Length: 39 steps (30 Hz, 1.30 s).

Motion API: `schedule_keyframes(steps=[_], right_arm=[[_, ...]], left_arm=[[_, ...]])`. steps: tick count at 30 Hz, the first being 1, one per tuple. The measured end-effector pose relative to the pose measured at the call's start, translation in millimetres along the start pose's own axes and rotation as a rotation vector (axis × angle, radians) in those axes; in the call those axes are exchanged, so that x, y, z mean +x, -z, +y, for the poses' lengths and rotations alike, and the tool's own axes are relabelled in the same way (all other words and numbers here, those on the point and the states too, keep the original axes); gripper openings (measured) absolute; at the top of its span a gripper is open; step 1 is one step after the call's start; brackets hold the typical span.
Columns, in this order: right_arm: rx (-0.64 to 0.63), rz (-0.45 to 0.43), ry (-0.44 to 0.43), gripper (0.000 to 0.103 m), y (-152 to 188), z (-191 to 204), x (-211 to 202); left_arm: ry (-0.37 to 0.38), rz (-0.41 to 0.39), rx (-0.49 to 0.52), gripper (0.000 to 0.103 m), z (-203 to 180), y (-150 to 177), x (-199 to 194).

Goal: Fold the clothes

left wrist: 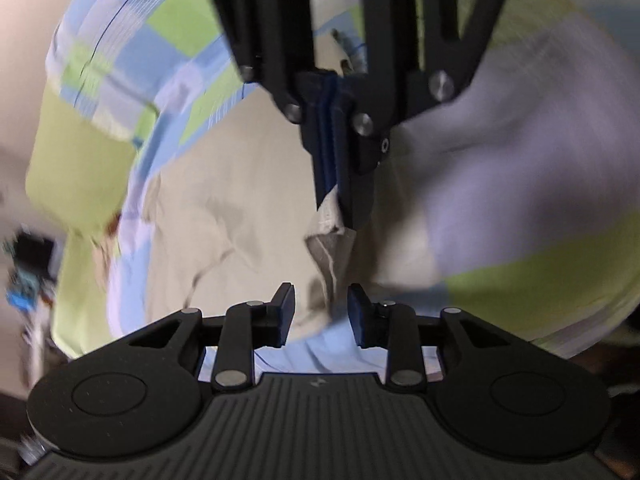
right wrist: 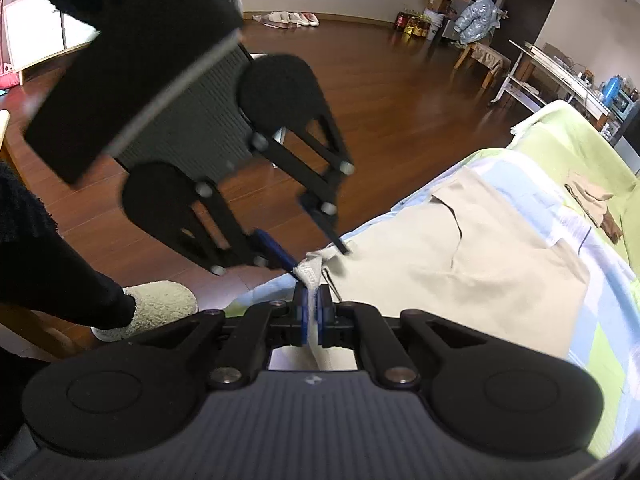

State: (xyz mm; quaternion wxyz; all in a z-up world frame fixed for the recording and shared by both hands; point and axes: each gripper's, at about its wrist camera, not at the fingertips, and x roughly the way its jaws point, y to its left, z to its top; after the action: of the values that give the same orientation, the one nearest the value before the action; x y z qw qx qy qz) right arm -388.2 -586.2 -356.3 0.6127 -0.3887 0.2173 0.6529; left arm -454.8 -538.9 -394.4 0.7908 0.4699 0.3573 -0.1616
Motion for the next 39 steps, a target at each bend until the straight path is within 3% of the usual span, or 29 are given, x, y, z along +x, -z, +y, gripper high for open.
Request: schedule_keyframes(steps=[2,3,4,5,6,7,11,13,15,21,22,25,28,31,35,38,39], right_arm=[[0.005,-0.01,-0.004,0.002,3.3,1.2,3.7],[0.018,-0.014,-0.007,0.005,5.6,0.1,4.4],[0.034,-0.008,-0.011,0.009,7.4,-1.3,3.9],[0.05,0.001,-0.016,0.015,8.9,-2.5,2.9],[0.065,0.01,0.003,0.025,14.7,-6.6,-1.3],[0.065,0.017,0.034,0.028,22.9,-11.8,-7.7],[0.044,0.151,0.17,0.029,70.5,-38.5,-27.0],[-0.063,0.231,0.234,0.029,104.1,-48.1,-36.1],[-0.143,0.249,0.239,0.029,119.7,-50.8,-38.7],[-0.422,0.222,0.225,0.029,147.3,-47.2,-30.4],[-0.427,0.221,0.205,0.023,146.4,-49.8,-26.7],[-0.361,0.23,0.132,0.008,134.0,-61.2,-20.5],[-0.219,0.238,0.037,0.003,106.1,-92.5,-26.6],[-0.109,0.205,-0.01,0.003,79.8,-134.4,-37.1],[-0.021,0.159,0.006,0.004,44.4,-200.1,-27.5],[0.109,0.164,0.005,0.005,29.2,-256.9,4.4],[0.197,0.177,-0.021,0.01,30.0,-277.8,20.9]], left_arm=[[0.004,-0.009,0.021,0.032,-1.4,-0.4,6.5],[0.021,-0.014,0.023,0.024,-2.9,-1.2,10.4],[0.044,-0.012,0.005,0.008,-1.7,-1.5,13.6],[0.073,-0.004,-0.036,0.006,2.2,-1.8,15.2],[0.093,0.004,-0.092,0.006,8.8,-1.1,15.9],[0.114,0.012,-0.15,0.006,15.7,-0.3,16.6],[0.179,0.035,-0.335,0.006,39.2,2.7,17.6],[0.206,0.046,-0.42,0.007,49.6,5.6,20.6],[0.223,0.058,-0.46,0.008,52.8,8.0,23.9],[0.225,0.074,-0.447,0.008,45.9,5.8,29.7],[0.23,0.074,-0.454,0.007,45.0,6.2,31.4],[0.268,0.077,-0.482,0.006,56.2,9.1,33.4],[0.324,0.065,-0.581,0.005,83.9,16.1,27.6],[0.32,0.048,-0.701,0.005,121.1,25.7,23.6],[0.289,0.05,-0.917,0.005,173.9,56.1,39.7],[0.301,0.074,-1.044,0.005,197.6,79.7,65.3],[0.329,0.097,-1.101,0.005,203.6,92.5,83.8]])
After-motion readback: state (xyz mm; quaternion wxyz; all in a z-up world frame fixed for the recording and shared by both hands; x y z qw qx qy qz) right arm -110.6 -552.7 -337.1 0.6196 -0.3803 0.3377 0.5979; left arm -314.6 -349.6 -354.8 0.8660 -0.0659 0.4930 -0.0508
